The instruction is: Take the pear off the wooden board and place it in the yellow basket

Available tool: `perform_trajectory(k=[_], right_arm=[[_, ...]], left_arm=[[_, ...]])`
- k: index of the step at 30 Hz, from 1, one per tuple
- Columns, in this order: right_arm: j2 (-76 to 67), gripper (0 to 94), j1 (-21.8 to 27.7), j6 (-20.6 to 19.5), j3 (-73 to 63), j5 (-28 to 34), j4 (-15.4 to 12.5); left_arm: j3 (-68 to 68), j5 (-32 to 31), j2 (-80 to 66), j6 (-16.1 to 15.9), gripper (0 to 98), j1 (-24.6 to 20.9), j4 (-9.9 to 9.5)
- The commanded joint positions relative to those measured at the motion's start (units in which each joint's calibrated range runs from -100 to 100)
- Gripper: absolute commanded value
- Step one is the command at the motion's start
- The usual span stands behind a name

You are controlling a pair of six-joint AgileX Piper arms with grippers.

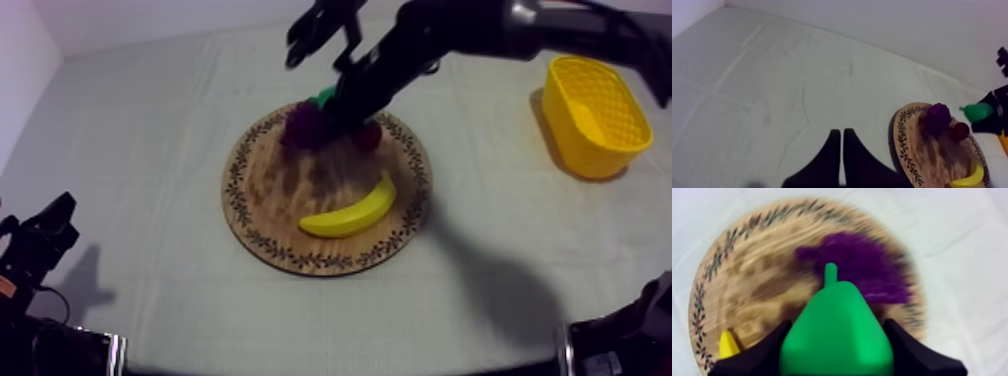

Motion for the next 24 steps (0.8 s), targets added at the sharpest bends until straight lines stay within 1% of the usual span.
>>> perform_trajectory(k=[1,4,8,12,16,19,22,24], right_arm=[[-5.51,39.2,2.11,-0.51,0.16,-2.09,0.13],[-9.97,40.1,5.17,-1.91,-0.13,-3.63,0.81],[-14.7,41.9,10.25,-4.51,-1.59,-4.72,2.75],[-17.88,42.7,16.16,-8.23,-3.23,-6.36,6.06],[-19.46,41.3,22.26,-11.93,-5.05,-7.16,9.51],[-19.61,40.7,26.5,-14.15,-6.08,-6.45,11.73],[-18.82,40.2,30.34,-14.85,-6.91,-4.09,12.33],[-17.82,40.0,32.47,-14.71,-7.21,-1.99,12.15]], left_arm=[[0.02,0.01,0.0,0.01,0.1,0.01,-0.02],[0.02,0.01,0.0,0.01,0.1,0.01,-0.02],[0.02,0.01,0.0,0.01,0.1,0.01,-0.02],[0.02,0.01,0.0,0.01,0.1,0.01,-0.02],[0.02,0.01,0.0,0.01,0.1,0.01,-0.02],[0.02,0.01,0.0,0.01,0.1,0.01,-0.02],[0.02,0.01,0.0,0.01,0.1,0.01,-0.02],[0.02,0.01,0.0,0.01,0.1,0.01,-0.02]])
